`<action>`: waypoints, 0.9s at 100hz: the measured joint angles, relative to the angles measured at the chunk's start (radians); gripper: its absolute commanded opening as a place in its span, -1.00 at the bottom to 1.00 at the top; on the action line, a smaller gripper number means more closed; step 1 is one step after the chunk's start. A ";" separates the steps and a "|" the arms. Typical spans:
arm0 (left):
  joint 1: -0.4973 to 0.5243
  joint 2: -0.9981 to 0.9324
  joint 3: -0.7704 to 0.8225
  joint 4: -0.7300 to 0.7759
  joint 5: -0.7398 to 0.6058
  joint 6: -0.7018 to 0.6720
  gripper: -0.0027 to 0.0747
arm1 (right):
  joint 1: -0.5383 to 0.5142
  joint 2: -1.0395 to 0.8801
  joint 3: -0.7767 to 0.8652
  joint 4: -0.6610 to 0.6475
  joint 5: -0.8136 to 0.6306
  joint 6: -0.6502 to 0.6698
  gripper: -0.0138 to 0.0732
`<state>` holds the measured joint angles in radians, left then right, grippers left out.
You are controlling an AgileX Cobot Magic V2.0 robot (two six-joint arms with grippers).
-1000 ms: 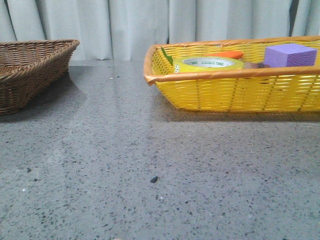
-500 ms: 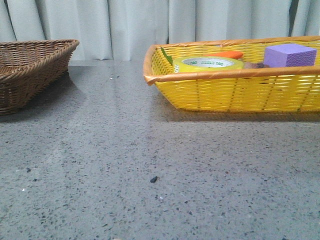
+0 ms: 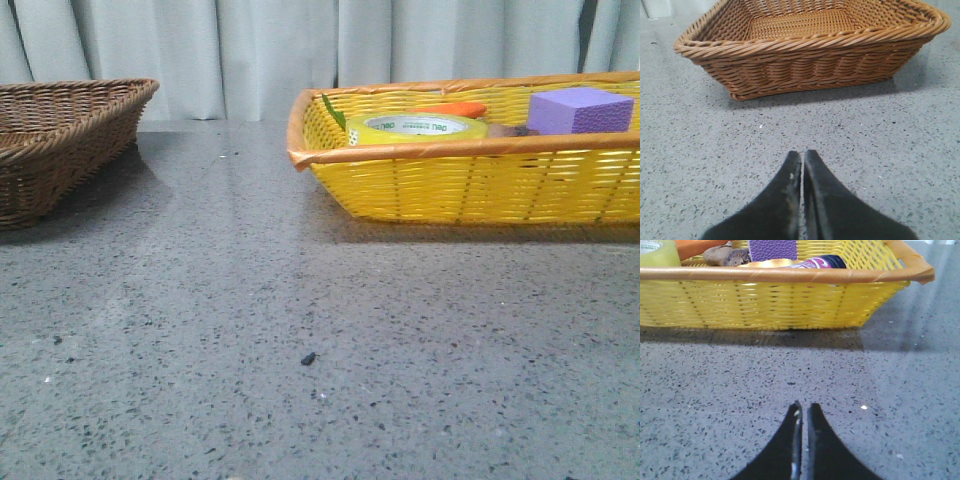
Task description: Transfer tape with both arms
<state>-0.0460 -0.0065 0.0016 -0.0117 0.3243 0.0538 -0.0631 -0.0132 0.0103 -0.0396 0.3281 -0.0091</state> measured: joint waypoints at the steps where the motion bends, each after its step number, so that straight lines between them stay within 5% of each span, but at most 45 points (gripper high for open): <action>1: 0.000 0.000 0.000 0.000 0.000 0.000 -0.98 | 0.000 0.000 0.000 0.000 0.000 0.000 -0.84; 90: 0.000 0.000 0.000 -0.026 -0.115 0.000 -0.99 | 0.000 0.000 0.000 0.000 0.000 0.000 -0.84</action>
<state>-0.0460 -0.0065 0.0016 -0.0379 0.2092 0.0538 -0.0631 -0.0132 0.0103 -0.0396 0.3281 -0.0091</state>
